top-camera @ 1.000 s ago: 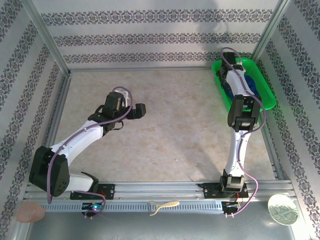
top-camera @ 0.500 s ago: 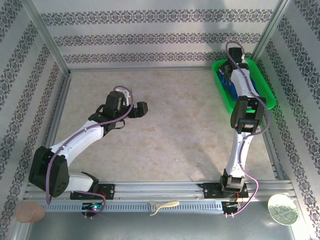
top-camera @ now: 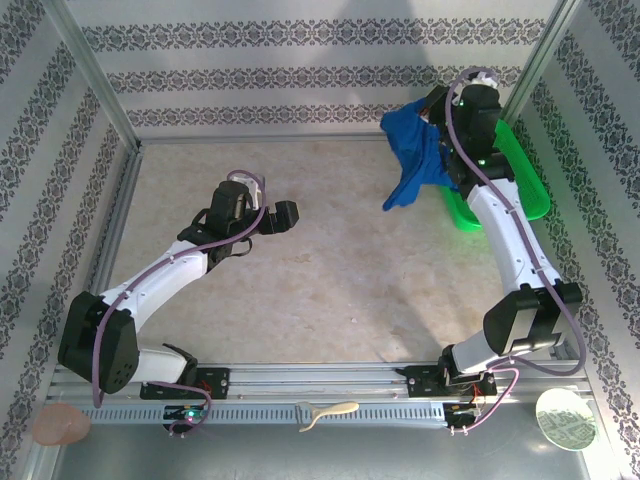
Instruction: Fold the inside-out t-shirt
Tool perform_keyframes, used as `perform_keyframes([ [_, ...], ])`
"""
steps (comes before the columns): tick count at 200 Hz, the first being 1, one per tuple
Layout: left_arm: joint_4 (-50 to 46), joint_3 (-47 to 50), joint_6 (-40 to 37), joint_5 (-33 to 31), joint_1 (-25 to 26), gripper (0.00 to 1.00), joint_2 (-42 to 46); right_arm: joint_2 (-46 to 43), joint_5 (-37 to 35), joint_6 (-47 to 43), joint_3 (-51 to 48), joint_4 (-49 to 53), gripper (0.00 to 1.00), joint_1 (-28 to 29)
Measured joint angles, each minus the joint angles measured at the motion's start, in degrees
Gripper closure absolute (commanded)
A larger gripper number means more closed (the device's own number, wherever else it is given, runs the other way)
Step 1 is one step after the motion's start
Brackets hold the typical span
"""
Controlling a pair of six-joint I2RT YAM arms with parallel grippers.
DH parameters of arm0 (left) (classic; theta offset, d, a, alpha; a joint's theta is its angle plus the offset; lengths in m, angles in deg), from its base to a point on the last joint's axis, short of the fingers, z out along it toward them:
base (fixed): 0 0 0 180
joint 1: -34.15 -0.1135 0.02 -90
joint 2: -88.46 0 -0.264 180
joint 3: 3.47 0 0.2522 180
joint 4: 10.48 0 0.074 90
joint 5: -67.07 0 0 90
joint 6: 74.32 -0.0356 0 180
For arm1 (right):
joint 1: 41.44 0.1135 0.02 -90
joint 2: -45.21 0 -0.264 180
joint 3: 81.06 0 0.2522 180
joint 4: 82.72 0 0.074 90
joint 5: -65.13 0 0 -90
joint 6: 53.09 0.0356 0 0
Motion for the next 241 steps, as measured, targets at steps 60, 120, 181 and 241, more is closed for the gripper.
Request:
perform_keyframes([
  [60,3.2,0.0,1.7,2.8,0.0,0.01,0.5,-2.8,8.1,-4.1,4.6,1.4,1.00,10.1],
  [120,8.5,0.0,4.7,5.6,0.0,0.01,2.8,-2.4,12.9,-4.2,15.7,1.5,1.00,16.8],
  [181,13.6,1.6,6.1,4.4,0.0,0.01,2.8,2.1,15.0,-1.0,8.7,-0.2,1.00,19.8],
  [241,25.0,2.2,10.9,4.1,0.0,0.01,-3.5,2.3,16.9,2.3,1.7,-1.2,1.00,20.8],
])
